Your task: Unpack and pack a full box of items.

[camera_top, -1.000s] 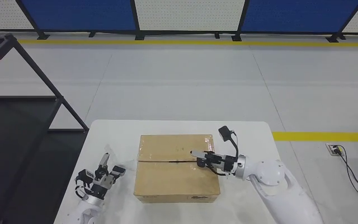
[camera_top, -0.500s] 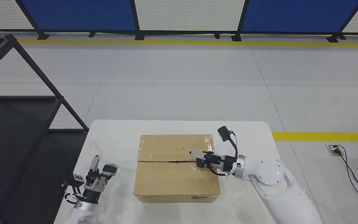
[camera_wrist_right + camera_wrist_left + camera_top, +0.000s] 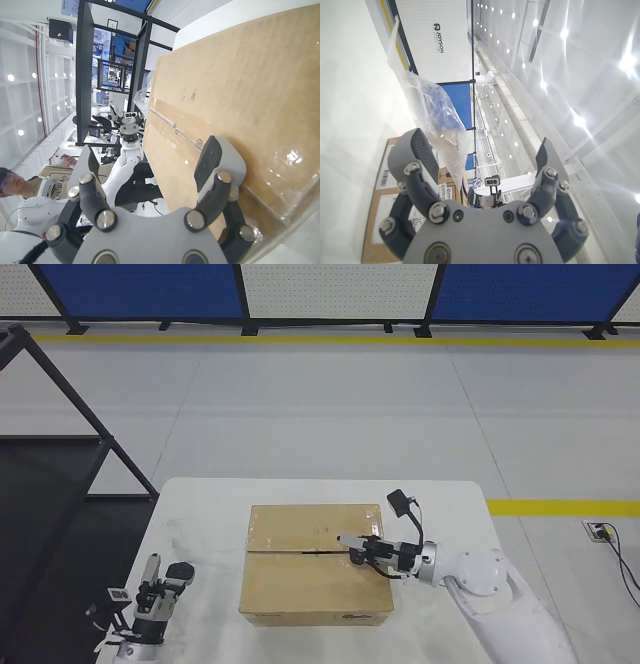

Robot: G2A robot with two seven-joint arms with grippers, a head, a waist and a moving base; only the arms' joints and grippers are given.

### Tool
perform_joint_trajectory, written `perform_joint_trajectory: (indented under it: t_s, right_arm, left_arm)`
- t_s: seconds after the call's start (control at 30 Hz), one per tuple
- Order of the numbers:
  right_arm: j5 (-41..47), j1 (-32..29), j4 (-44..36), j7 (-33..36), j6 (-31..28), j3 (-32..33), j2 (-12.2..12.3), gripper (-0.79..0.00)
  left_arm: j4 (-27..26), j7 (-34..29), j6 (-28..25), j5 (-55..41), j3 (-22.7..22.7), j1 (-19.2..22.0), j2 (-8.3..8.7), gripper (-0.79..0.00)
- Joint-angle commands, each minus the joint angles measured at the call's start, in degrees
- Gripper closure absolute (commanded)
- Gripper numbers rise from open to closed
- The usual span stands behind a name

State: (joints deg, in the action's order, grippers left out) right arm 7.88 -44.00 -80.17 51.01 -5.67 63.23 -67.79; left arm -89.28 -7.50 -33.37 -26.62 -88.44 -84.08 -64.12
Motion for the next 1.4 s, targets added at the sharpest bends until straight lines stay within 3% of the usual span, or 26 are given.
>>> perform_joint_trajectory:
  t_s: [0.0, 0.4, 0.57, 0.97, 1.37]
  right_arm:
    - [0.0, -0.1, 0.0, 0.1, -0.1, 0.1, 0.0, -0.785]
    - [-0.1, -0.2, 0.1, 0.0, 0.0, -0.2, 0.0, -0.785]
    - [-0.3, 0.0, 0.1, -0.2, 0.0, -0.6, -0.1, -0.785]
    - [-0.9, -1.2, -1.0, -0.1, 0.0, 0.5, 0.3, -0.785]
    - [-1.1, -2.3, -2.2, 0.0, 0.5, 1.6, 0.7, -0.785]
  left_arm:
    - [-0.8, 0.3, -0.1, 0.5, -0.3, -1.0, -0.1, -0.785]
    - [-3.1, 3.8, 0.6, 2.6, -1.6, -5.7, -0.89, -0.785]
    - [-3.1, -2.5, 3.3, 3.9, -0.2, -5.6, -0.91, -0.785]
    - [7.7, -17.6, 16.7, 3.1, 5.3, 8.0, -1.16, -0.785]
    - [15.9, -21.4, 17.9, -1.7, 9.3, 14.3, -2.36, -0.785]
